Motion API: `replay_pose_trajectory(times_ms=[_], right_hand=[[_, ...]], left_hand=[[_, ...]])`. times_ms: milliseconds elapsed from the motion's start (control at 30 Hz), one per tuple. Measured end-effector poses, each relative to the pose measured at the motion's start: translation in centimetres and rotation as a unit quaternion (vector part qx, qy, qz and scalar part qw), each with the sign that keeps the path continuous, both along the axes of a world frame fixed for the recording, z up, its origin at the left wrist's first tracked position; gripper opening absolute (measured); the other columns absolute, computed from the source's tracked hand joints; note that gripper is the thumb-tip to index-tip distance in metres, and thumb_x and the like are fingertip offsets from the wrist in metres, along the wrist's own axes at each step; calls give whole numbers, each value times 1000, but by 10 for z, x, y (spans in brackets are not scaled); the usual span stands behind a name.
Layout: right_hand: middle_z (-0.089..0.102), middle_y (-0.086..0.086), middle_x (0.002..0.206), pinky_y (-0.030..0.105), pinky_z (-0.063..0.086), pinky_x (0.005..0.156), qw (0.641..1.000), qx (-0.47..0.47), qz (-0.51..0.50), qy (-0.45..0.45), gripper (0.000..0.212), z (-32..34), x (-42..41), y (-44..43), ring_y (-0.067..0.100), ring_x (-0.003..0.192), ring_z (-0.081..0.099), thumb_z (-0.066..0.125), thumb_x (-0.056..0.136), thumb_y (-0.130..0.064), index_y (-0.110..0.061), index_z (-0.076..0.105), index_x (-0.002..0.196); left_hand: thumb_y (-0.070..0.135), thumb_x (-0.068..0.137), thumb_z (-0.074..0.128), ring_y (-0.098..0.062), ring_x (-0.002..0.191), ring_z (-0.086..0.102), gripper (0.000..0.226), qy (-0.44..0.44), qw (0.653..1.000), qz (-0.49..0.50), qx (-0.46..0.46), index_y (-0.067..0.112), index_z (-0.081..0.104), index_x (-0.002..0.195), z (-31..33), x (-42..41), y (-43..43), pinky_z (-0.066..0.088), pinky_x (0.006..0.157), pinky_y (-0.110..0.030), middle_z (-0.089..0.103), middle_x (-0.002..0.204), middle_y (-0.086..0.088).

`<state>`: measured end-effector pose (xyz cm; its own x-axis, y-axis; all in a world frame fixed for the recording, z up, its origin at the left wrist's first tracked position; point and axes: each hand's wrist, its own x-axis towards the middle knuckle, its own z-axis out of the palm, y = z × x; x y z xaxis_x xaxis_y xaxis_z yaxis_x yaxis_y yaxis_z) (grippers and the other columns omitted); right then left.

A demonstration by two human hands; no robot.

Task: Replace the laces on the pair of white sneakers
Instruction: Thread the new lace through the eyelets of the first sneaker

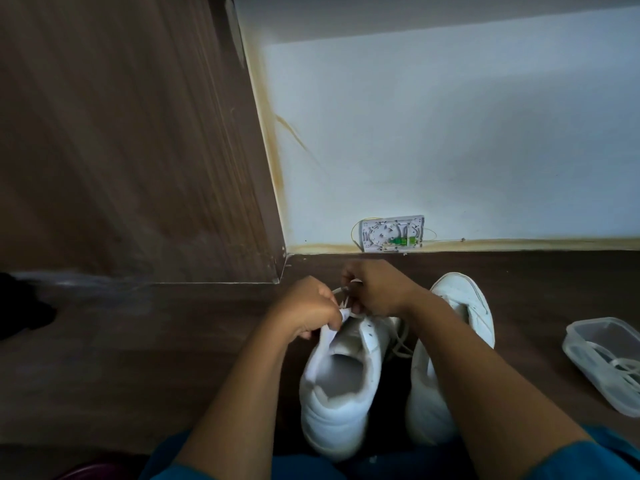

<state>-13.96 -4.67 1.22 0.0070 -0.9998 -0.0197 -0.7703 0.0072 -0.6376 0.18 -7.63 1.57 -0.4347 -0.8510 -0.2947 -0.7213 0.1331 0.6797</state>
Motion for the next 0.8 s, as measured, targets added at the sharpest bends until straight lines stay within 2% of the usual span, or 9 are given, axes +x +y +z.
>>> replay_pose_trajectory(times_ms=[67, 133, 200, 367, 500, 633, 800], right_hand=[[60, -1, 58, 18, 48, 49, 1000, 24, 16, -6, 32, 2, -2, -1, 3, 44, 55, 42, 86, 8, -16, 60, 76], [68, 9, 72, 24, 55, 63, 997, 52, 48, -2, 32, 5, -3, -1, 6, 51, 59, 44, 83, 11, -10, 69, 83], [72, 13, 85, 27, 56, 70, 997, 58, 59, 0, 27, 5, -5, -1, 3, 53, 61, 54, 80, 11, -8, 72, 86], [62, 0, 62, 20, 51, 61, 997, 45, 51, 24, 22, 0, -3, -4, 0, 47, 56, 50, 86, 5, -5, 70, 90], [69, 12, 89, 28, 47, 69, 990, 34, 79, 115, 21, 1, 1, -6, 21, 80, 61, 54, 83, 1, -6, 70, 94], [70, 14, 96, 29, 47, 74, 988, 26, 89, 120, 25, 0, 2, -7, 22, 86, 62, 53, 81, 2, -6, 71, 97], [69, 12, 104, 26, 44, 78, 982, 12, 105, 155, 26, 0, 3, -10, 25, 98, 62, 52, 83, 0, -7, 70, 100]], left_hand=[[5, 67, 69, -15, 46, 41, 8, 5, 999, 2, -42, 6, 62, 64, -7, -1, 0, 31, 44, -17, 47, 54, -5], [8, 65, 72, -15, 45, 41, 12, 10, 997, -4, -75, 1, 64, 70, -11, 1, 1, 29, 46, -19, 50, 56, -6], [13, 66, 74, -14, 49, 46, 12, 3, 994, -14, -111, 5, 65, 69, -13, 2, 2, 31, 48, -20, 55, 57, -4], [17, 71, 70, -18, 61, 59, 14, -34, 977, -48, -204, 14, 59, 63, -13, 2, 8, 40, 53, -25, 63, 64, -2], [19, 75, 67, -22, 70, 63, 20, -50, 966, -69, -245, 21, 54, 60, -12, 0, 11, 40, 56, -24, 65, 70, -4], [17, 74, 68, -22, 70, 63, 17, -47, 965, -71, -247, 21, 57, 63, -12, 1, 10, 42, 57, -25, 65, 70, -5], [17, 73, 67, -24, 72, 64, 24, -55, 963, -74, -254, 22, 50, 58, -15, 1, 8, 41, 57, -26, 66, 71, -6]])
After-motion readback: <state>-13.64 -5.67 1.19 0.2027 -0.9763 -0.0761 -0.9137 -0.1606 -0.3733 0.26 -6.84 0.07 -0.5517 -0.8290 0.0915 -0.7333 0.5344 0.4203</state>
